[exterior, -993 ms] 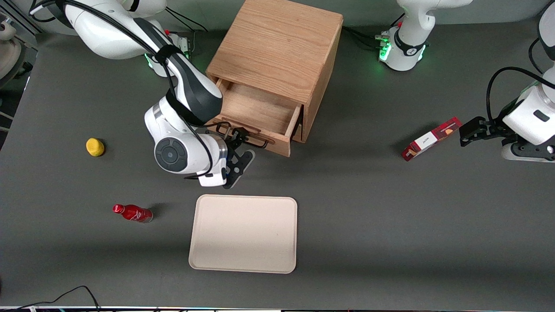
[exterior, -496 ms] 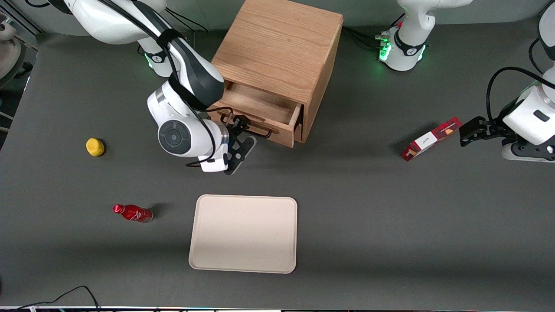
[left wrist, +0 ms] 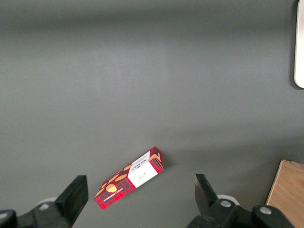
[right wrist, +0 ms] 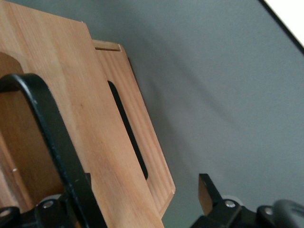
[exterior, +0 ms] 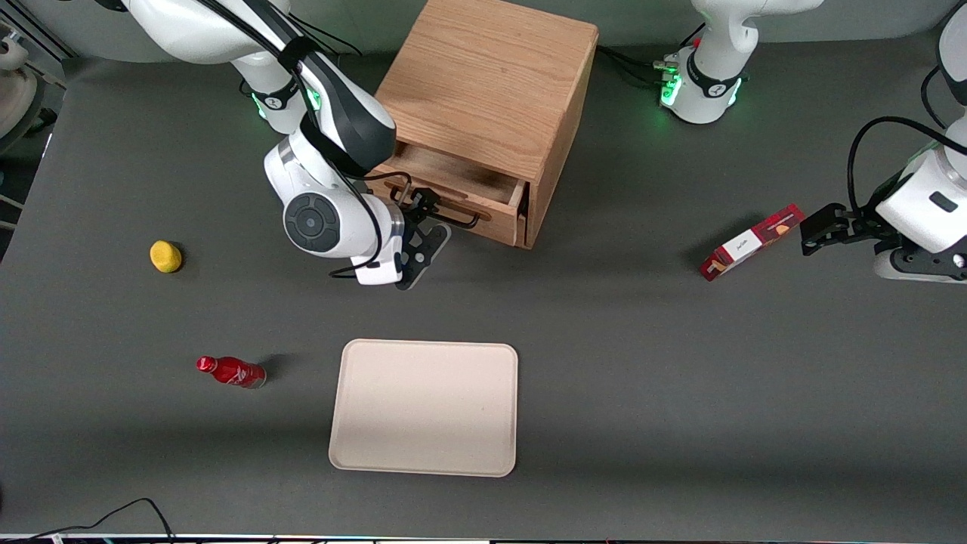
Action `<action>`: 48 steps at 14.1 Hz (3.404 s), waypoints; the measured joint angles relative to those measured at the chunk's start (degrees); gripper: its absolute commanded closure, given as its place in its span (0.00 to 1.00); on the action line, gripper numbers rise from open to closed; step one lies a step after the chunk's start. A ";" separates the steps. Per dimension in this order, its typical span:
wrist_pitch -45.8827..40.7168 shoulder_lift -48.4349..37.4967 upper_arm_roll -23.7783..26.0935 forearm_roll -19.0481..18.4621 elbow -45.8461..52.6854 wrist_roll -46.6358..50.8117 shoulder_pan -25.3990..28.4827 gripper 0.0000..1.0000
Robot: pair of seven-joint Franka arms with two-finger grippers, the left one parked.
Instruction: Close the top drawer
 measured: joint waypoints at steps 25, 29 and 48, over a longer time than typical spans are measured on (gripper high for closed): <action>4.34 -6.38 2.48 5.21 -8.02 4.54 -0.30 0.00; 1.65 -9.13 2.50 6.10 -5.75 7.70 -0.33 0.00; -9.66 -38.60 -25.94 -13.83 -17.64 39.92 -1.50 0.00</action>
